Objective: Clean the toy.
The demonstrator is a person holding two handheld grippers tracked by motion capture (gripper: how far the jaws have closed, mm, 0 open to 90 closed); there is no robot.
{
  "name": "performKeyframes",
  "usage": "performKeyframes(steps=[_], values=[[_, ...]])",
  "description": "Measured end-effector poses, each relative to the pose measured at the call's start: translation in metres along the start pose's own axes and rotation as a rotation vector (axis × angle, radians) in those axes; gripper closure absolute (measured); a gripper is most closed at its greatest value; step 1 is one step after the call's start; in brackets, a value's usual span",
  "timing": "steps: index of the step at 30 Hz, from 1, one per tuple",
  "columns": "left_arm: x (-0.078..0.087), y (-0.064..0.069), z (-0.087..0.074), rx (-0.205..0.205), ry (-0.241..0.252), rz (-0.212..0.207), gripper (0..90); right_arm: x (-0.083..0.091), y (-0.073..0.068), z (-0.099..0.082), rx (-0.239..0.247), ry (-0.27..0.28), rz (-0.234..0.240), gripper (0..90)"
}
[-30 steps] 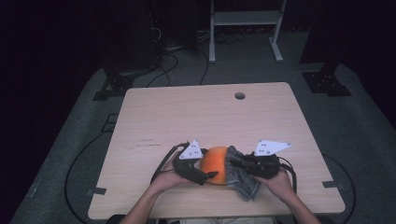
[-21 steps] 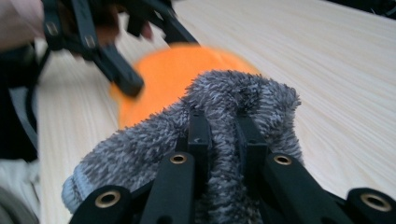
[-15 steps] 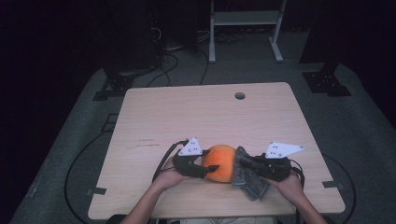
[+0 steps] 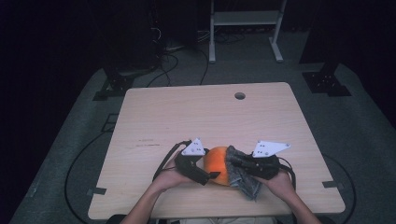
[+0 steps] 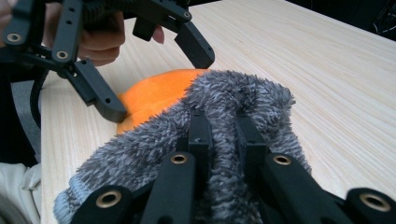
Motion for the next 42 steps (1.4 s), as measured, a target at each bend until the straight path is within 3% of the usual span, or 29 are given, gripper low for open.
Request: performKeyframes(steps=[3, 5, 7, 10, 12, 15, 19, 21, 24, 26, 28, 31, 33, 37, 39, 42], values=[[-0.004, 0.0, -0.003, 0.026, 0.01, -0.026, 13.4, 0.001, 0.004, -0.002, -0.016, 0.0, 0.003, 79.1], [-0.001, 0.0, -0.001, -0.006, 0.033, 0.012, 28.6, 0.003, 0.005, -0.003, -0.012, -0.005, -0.006, 79.1], [0.004, -0.001, 0.002, -0.017, 0.049, 0.042, 37.2, 0.007, 0.007, -0.004, -0.002, -0.019, -0.033, 79.1], [0.01, 0.002, 0.007, -0.045, 0.09, 0.053, 40.3, 0.018, 0.014, -0.006, -0.019, -0.005, -0.051, 78.9], [0.011, 0.004, 0.011, -0.073, 0.086, 0.075, 41.0, 0.028, 0.011, -0.002, -0.032, 0.046, -0.023, 78.9], [0.009, 0.013, 0.016, -0.136, 0.083, 0.094, 41.6, 0.034, -0.004, 0.012, 0.002, 0.106, 0.031, 78.8], [0.007, 0.025, 0.02, -0.208, 0.077, 0.102, 39.9, 0.024, -0.013, 0.021, 0.048, 0.084, 0.033, 78.8], [0.005, 0.022, 0.019, -0.17, 0.077, 0.091, 30.2, 0.017, -0.01, 0.016, 0.046, 0.046, 0.013, 79.0], [0.0, 0.009, 0.015, -0.052, 0.047, 0.088, 11.2, 0.014, -0.004, 0.007, 0.017, 0.029, 0.006, 79.1], [-0.003, 0.008, 0.012, -0.02, 0.041, 0.042, 10.0, 0.014, 0.0, 0.005, 0.004, 0.028, 0.001, 79.1], [-0.004, 0.009, 0.011, -0.02, 0.048, 0.036, 16.4, 0.015, 0.0, 0.005, 0.009, 0.024, -0.007, 79.0], [0.001, 0.013, 0.014, -0.083, 0.066, 0.061, 29.8, 0.019, -0.003, 0.01, 0.019, 0.033, -0.012, 79.0], [0.003, 0.019, 0.018, -0.126, 0.081, 0.074, 33.4, 0.025, -0.009, 0.018, 0.038, 0.064, 0.01, 79.1], [0.001, 0.031, 0.023, -0.243, 0.059, 0.127, 34.3, 0.02, -0.032, 0.031, 0.115, 0.044, 0.07, 79.1], [0.001, 0.032, 0.021, -0.256, 0.05, 0.142, 34.7, 0.013, -0.035, 0.031, 0.132, 0.012, 0.073, 79.2], [0.001, 0.029, 0.017, -0.233, 0.051, 0.125, 36.0, 0.015, -0.023, 0.028, 0.111, 0.016, 0.03, 79.3]])
Point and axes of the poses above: each handheld gripper's, and its own axes: x roughly backward along the jaws, z roughly out of its top, y roughly to its right, the point moved 8 cm from there along -x, roughly forward along the jaws, and after that the axes turned 8 degrees about -y, right-handed, at the moved point
